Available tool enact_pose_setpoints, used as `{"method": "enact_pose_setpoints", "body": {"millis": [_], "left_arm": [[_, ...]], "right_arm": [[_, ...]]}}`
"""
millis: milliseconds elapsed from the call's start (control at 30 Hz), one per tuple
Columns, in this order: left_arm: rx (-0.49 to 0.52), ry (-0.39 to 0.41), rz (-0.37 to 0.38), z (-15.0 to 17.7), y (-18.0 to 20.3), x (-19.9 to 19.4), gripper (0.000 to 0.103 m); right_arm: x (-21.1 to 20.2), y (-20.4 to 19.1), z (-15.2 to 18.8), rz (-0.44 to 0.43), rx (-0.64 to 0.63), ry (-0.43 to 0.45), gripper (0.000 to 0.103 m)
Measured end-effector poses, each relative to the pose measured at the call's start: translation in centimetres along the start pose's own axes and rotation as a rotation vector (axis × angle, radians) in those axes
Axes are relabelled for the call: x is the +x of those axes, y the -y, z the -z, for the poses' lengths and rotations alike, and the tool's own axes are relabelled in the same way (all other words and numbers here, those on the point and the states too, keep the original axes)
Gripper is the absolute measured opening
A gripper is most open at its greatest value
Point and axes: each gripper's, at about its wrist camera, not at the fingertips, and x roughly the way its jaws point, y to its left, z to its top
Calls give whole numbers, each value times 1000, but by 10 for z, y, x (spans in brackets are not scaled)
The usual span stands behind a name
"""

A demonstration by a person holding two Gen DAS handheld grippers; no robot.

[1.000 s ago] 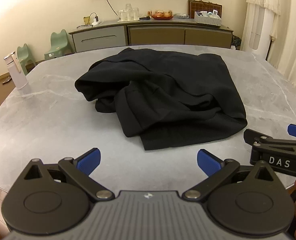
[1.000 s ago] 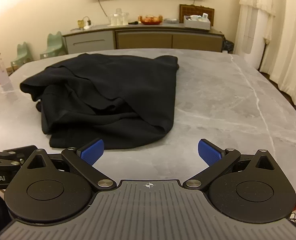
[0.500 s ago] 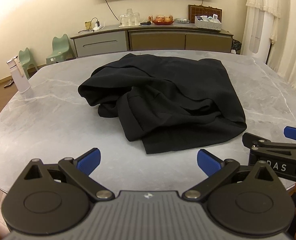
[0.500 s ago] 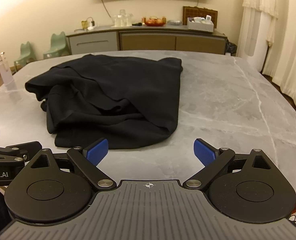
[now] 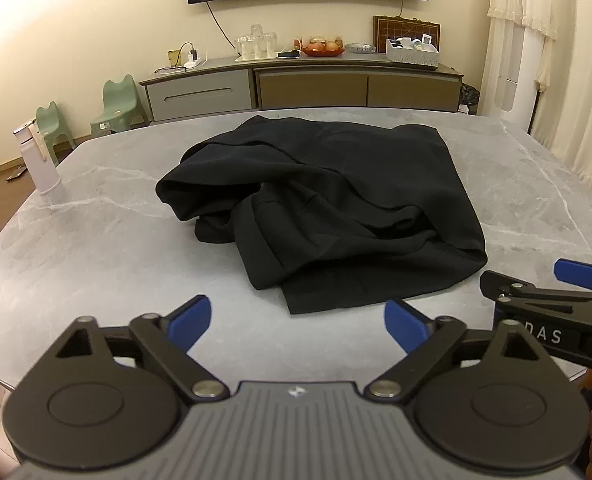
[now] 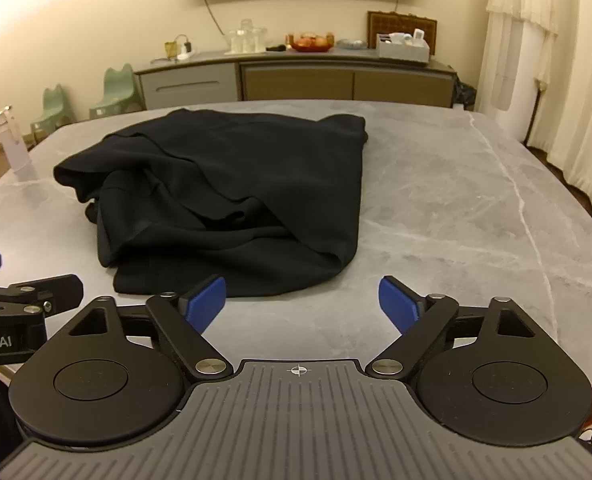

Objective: Fold clothes

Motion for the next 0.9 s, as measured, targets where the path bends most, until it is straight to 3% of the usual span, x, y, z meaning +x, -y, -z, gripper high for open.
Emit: {"method": "enact_pose_setpoints", "body": {"millis": [133,200,233,300,333,400,433,533,833,867,900], "left_arm": [[2,8,1,-1,1,-3,71],[2,12,1,-2,1,-4,54],[4,14,-2,-2,2,-4,51],[7,19,-7,-2,2,-5,32],[7,20,-10,-2,3,-5,26],[9,24,-13,-2,3,-6,4],[9,28,-13,-2,3,-7,2],[11,47,-13,-3,4,-10,1],[7,39,-3,-12,-1,-4,3],[0,36,3,-13,-2,-3,12],[0,43,17,-14,-4,-3,33]], "right_arm": [[-1,1,0,-15,8,-3,74],[-1,2,0,-24,11,-7,65],[-1,2,-1,-28,13,-10,57],[-1,1,0,-36,14,-15,45],[-1,1,0,-39,14,-17,35],[-1,1,0,-55,16,-20,14],[-1,1,0,-64,17,-21,6],[-5,0,0,-80,8,1,0],[-8,-3,-5,-94,-4,29,0],[-8,-3,-6,-92,-2,29,0],[-6,-2,-6,-90,3,28,1]]}}
